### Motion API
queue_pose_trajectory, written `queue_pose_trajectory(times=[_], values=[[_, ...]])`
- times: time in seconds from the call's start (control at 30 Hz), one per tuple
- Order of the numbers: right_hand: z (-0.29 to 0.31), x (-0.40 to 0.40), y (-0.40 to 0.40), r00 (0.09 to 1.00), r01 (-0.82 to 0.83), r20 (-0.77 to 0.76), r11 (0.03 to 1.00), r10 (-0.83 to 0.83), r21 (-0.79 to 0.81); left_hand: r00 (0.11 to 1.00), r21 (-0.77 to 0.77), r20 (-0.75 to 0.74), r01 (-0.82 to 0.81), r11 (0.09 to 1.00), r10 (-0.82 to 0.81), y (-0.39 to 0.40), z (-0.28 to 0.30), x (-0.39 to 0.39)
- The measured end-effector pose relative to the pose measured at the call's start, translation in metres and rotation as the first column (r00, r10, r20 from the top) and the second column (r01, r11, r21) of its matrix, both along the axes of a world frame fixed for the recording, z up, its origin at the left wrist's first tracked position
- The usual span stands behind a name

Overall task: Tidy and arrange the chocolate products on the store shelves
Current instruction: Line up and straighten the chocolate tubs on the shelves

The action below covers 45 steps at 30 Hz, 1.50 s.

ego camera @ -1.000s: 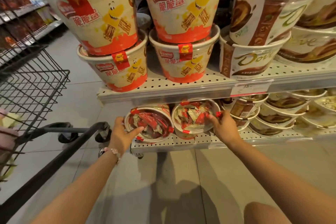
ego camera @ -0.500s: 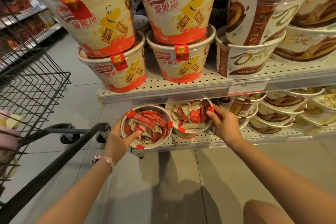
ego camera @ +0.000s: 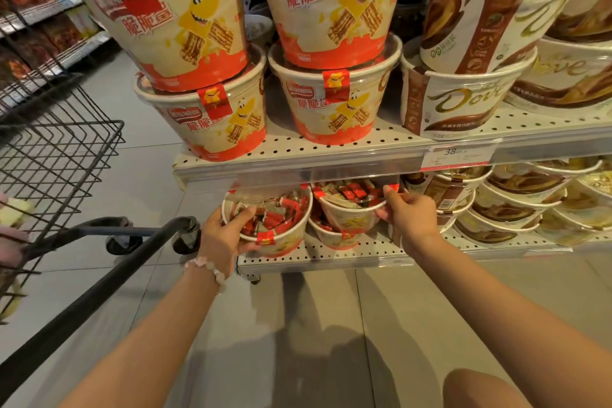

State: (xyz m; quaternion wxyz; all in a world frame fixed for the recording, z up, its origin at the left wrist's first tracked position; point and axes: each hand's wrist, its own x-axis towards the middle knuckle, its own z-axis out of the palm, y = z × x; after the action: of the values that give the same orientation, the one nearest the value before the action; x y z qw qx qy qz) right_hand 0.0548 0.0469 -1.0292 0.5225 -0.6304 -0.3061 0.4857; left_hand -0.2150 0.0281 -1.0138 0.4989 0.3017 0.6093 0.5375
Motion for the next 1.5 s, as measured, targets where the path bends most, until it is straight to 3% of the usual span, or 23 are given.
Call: queue_pose_trajectory(times=[0.17,0.3,0.37,0.43,0.5,0.6,0.83,1.13,1.5], values=[[0.003,0.004,-0.005,0.998,-0.062,0.002,0.998,0.062,0.024,1.0,-0.024,0.0,-0.014,1.0,0.014,0.004,-0.003,0.0],[-0.002,0.01,-0.013,0.988,-0.11,0.111,0.993,0.105,0.037,0.996,0.103,-0.006,0.085,0.991,-0.085,-0.005,-0.006,-0.005],[-0.008,0.008,-0.017,0.951,-0.171,0.27,0.984,0.149,0.059,0.97,0.128,-0.152,0.209,0.969,-0.19,-0.013,-0.015,-0.012],[-0.01,0.003,-0.019,0.899,-0.256,0.386,0.963,0.206,0.082,0.886,0.066,-0.376,0.317,0.946,-0.271,-0.017,-0.029,-0.017],[-0.016,-0.002,-0.018,0.894,-0.317,0.368,0.942,0.257,0.111,0.82,0.039,-0.515,0.312,0.949,-0.249,-0.015,-0.039,-0.02],[-0.026,-0.006,-0.012,0.922,-0.319,0.279,0.935,0.267,0.158,0.856,0.097,-0.465,0.305,0.947,-0.228,-0.006,-0.045,-0.02],[-0.033,-0.015,0.002,0.93,-0.28,0.294,0.941,0.218,0.189,0.911,0.156,-0.347,0.29,0.944,-0.222,0.003,-0.049,-0.021],[-0.028,-0.023,0.009,0.918,-0.288,0.328,0.942,0.221,0.172,0.931,0.202,-0.349,0.187,0.961,-0.107,0.022,-0.05,-0.024],[-0.034,-0.019,0.012,0.911,-0.326,0.314,0.934,0.269,0.146,0.92,0.197,-0.368,0.222,0.955,-0.138,0.024,-0.061,-0.028]])
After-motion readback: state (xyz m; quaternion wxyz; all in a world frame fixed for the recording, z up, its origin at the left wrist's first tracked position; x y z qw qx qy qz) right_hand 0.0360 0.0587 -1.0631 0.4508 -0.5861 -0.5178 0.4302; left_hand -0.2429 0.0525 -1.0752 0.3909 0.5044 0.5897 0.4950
